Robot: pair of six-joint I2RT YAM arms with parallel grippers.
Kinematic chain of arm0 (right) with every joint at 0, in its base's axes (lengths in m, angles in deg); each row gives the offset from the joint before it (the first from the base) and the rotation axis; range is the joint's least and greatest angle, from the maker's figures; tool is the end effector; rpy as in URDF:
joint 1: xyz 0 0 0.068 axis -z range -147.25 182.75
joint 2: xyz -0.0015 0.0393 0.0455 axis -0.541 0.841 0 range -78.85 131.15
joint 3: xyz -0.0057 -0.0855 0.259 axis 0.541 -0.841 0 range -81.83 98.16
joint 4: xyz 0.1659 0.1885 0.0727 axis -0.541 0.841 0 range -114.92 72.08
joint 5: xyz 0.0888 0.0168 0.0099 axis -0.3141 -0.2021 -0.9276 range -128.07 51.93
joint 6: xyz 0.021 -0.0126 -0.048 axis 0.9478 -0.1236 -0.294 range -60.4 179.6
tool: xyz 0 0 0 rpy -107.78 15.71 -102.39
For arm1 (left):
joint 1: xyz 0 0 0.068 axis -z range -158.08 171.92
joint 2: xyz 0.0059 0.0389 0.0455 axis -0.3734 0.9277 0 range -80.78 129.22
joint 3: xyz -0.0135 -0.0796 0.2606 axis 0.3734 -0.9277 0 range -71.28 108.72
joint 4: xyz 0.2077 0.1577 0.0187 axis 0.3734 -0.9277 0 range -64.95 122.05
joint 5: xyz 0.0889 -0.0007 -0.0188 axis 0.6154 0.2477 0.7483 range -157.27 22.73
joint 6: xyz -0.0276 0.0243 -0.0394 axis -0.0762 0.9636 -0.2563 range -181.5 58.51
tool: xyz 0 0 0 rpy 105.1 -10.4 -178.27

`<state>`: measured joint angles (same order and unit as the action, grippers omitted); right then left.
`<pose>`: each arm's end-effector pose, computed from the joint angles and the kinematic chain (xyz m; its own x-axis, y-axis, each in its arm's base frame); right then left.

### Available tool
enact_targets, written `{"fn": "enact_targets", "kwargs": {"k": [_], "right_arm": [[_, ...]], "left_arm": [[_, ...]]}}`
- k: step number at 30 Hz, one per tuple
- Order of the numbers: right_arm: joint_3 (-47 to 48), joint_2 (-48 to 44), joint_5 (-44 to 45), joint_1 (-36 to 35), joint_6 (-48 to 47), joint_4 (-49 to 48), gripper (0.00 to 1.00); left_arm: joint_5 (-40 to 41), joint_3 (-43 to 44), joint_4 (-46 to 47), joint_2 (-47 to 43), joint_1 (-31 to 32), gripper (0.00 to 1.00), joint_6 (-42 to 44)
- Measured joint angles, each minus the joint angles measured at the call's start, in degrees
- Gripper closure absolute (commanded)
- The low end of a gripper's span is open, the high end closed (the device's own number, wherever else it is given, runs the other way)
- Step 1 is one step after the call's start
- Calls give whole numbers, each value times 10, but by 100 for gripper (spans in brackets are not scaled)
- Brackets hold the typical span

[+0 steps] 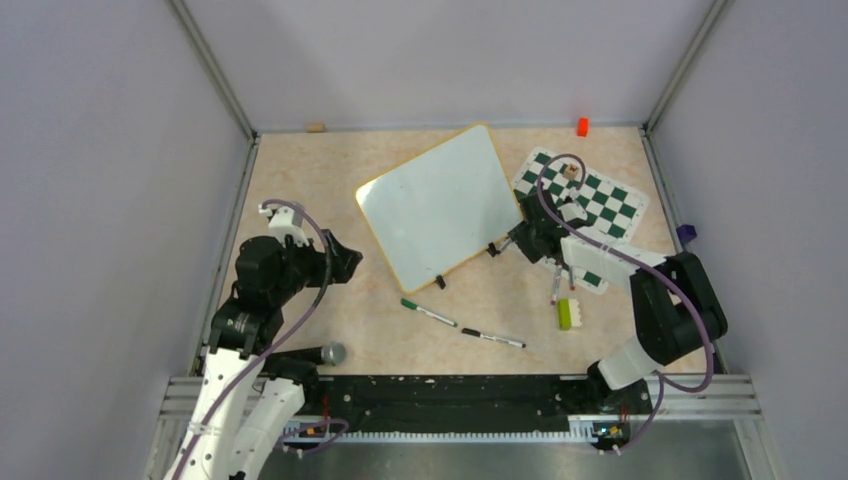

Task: Write a sentence on the whiteboard
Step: Move the whiteboard marker to the center of the board.

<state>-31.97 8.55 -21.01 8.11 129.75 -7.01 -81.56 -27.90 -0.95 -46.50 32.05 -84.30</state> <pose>0.2772 0.1155 0.1866 -0.4867 0.7660 -0.4200 0.6201 0.6416 0.4515 0.1299 -0.0322 0.3162 -0.5199 -0.2888 -0.8040 0.2071 0.8705 -0.4465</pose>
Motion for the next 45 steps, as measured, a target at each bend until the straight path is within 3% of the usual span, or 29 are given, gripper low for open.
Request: {"fn": "enact_targets", "kwargs": {"k": [33, 38, 45], "right_arm": [[103, 137, 14, -16, 29, 40, 71], [124, 152, 15, -16, 28, 57, 97], [127, 151, 18, -18, 18, 61, 100]], "left_arm": [[3, -4, 0, -8, 0, 14, -9], [5, -4, 0, -8, 0, 14, -9], [19, -4, 0, -12, 0, 14, -8]]}}
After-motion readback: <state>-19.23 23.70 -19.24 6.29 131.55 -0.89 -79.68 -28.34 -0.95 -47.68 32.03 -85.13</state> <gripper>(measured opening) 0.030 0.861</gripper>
